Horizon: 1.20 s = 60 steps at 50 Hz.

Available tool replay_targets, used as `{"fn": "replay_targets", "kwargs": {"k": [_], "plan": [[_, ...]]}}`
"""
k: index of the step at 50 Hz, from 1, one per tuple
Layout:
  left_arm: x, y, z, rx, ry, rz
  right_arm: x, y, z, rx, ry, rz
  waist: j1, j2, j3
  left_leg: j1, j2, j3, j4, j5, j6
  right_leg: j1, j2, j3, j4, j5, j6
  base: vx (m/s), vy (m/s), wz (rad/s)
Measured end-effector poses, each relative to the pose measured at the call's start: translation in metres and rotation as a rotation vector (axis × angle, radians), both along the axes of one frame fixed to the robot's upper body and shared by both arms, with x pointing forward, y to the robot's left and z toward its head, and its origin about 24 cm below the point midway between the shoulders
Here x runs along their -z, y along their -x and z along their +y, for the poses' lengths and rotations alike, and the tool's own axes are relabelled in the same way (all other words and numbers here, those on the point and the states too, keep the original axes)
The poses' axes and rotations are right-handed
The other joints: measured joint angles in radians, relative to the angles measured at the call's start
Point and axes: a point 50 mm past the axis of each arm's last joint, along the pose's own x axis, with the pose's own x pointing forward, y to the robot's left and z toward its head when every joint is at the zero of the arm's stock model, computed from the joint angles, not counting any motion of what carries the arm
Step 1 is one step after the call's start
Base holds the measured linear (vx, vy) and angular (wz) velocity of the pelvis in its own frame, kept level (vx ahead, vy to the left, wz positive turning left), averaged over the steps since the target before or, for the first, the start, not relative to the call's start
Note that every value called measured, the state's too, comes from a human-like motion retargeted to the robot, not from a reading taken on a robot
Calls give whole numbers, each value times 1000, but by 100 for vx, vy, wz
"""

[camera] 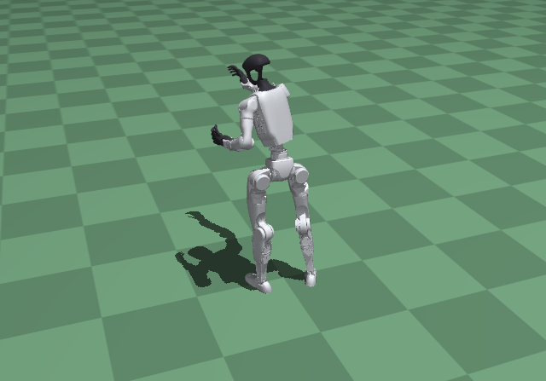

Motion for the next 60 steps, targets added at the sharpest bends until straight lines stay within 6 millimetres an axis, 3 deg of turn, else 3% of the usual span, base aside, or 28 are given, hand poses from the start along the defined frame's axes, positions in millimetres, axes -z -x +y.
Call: {"fn": "replay_targets", "kwargs": {"k": [5, 9, 20, 25, 30, 36, 40, 45, 52, 60], "plan": [[-1, -5, 14, -75, -30, -6, 30, 9, 23, -114, 110, -46, -59, 9, -25, 23, -6, -1, 0, -8, 8, 21, -7, 3, 5, -13, -5, 0, 0, 0], [-7, -13, 23, -135, -55, -23, 69, 20, 35, -209, 124, -30, -109, 18, -41, 43, -10, 5, 1, -15, 13, 36, -13, 11, 9, -23, -7, 0, 0, 0], [-12, -62, 34, -246, -29, 34, 207, 43, 47, -337, -99, 293, -223, 46, -78, 88, -4, 52, 24, -43, 20, 54, -13, 67, 21, -42, -7, -2, -2, -25], [-15, -90, 42, -322, -48, 94, 248, 55, 50, -350, -192, 409, -272, 62, -92, 108, 7, 80, 35, -58, 25, 58, -6, 97, 30, -48, -5, -4, -3, -32], [-40, -116, 55, -435, -211, 64, 262, 64, 51, -356, -179, 452, -321, 81, -106, 129, 17, 103, 43, -68, 30, 62, 3, 123, 40, -52, -2, -4, -3, -28], [-104, -142, 56, -518, -619, -131, 259, 63, 51, -365, -80, 464, -378, 105, -130, 147, 27, 123, 53, -79, 33, 69, 11, 144, 44, -55, 3, -2, -2, -11], [-150, -150, 37, -528, -1005, -347, 256, 61, 51, -363, -12, 456, -410, 119, -149, 151, 31, 129, 58, -82, 32, 73, 15, 150, 43, -55, 6, 0, 0, 0], [-188, -150, -11, -483, -1421, -676, 255, 62, 53, -368, 18, 439, -439, 127, -169, 153, 33, 126, 62, -84, 30, 77, 17, 148, 42, -56, 7, 0, 0, 0], [-197, -144, -75, -332, -1683, -965, 264, 68, 55, -388, -67, 426, -466, 122, -187, 155, 35, 115, 65, -86, 31, 86, 17, 137, 44, -62, 3, 0, 0, 0], [-182, -144, -101, -229, -1790, -1026, 278, 86, 56, -381, -199, 401, -493, 111, -190, 163, 39, 110, 69, -90, 34, 95, 19, 134, 51, -68, 2, 0, 0, 0]]}}
